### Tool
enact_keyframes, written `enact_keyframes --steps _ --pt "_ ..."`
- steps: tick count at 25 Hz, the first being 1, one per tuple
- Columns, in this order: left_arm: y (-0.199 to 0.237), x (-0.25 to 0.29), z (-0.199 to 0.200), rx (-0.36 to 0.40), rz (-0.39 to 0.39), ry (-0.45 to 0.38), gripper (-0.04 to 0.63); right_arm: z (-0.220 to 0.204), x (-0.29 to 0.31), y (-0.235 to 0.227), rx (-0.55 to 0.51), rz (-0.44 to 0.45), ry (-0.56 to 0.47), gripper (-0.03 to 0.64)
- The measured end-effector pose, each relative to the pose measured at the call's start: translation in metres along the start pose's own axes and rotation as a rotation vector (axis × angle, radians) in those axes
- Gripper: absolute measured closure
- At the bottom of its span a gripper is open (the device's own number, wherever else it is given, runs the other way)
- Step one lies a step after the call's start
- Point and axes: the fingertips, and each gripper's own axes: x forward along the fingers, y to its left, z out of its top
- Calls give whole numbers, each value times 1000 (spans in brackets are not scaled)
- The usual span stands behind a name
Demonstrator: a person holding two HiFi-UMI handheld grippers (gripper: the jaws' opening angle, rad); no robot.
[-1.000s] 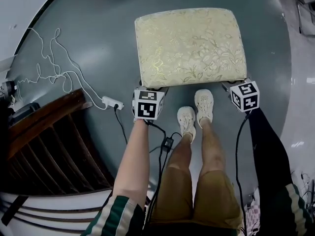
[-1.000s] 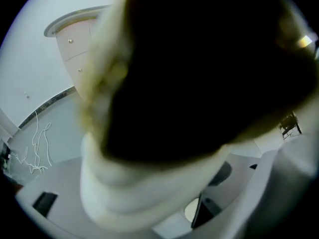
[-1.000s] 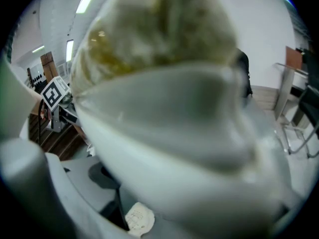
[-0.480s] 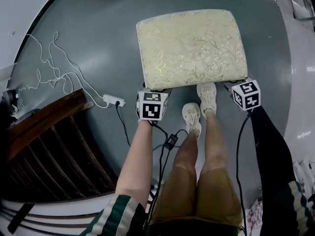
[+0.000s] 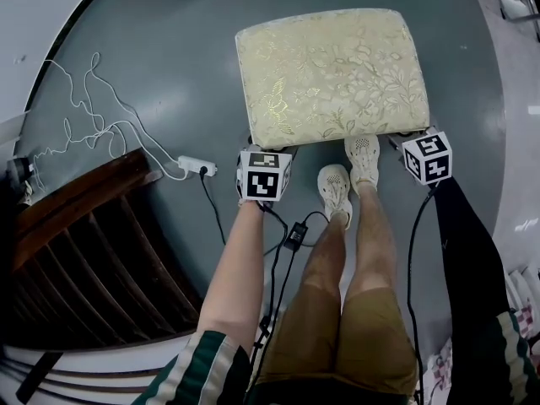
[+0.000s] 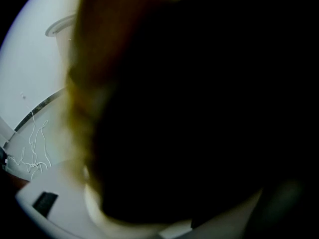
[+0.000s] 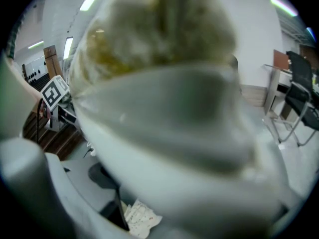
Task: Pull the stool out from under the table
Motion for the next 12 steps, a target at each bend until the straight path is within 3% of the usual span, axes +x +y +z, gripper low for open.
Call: enact_keyframes --steps 12 --pt "-3 0 -5 -10 1 14 207 -3 0 1 -4 12 8 210"
